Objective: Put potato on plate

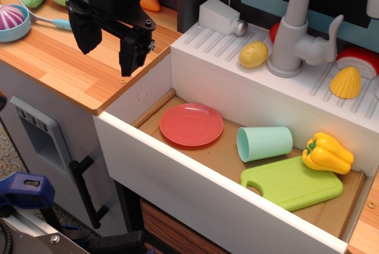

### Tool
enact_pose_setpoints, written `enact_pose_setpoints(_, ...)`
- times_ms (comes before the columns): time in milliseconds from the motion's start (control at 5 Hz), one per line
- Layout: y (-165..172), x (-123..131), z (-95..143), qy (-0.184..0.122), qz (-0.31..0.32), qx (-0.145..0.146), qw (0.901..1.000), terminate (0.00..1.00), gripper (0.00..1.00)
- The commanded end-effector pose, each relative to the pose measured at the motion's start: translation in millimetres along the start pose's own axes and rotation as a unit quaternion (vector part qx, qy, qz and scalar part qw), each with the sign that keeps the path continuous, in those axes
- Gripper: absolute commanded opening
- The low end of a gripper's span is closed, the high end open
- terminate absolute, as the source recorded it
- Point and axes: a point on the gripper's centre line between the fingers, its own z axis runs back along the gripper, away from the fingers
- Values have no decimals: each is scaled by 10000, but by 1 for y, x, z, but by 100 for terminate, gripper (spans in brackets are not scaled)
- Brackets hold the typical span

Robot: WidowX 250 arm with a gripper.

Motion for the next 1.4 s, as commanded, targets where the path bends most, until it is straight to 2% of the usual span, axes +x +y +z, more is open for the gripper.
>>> enact_pose_setpoints(0, 0, 0, 0, 0, 0, 0, 10000, 0, 100)
enact_pose_setpoints(200, -15, 34, -8, -326, -175, 16, 9993, 0, 100)
enact_pose_setpoints(400, -26, 63, -8, -518, -225, -211, 9982, 0, 100)
enact_pose_setpoints(600, -42, 89, -19, -713, -400, -384, 9959, 0, 100)
enact_pose_setpoints(800, -65, 111, -29, -1071, -446, -391, 9925, 0, 100)
enact_pose_setpoints(1000, -75, 127, -32, -1243, -612, -514, 9890, 0, 100)
enact_pose_setpoints(1200, -86, 144, -36, -1544, -733, -490, 9841, 0, 100)
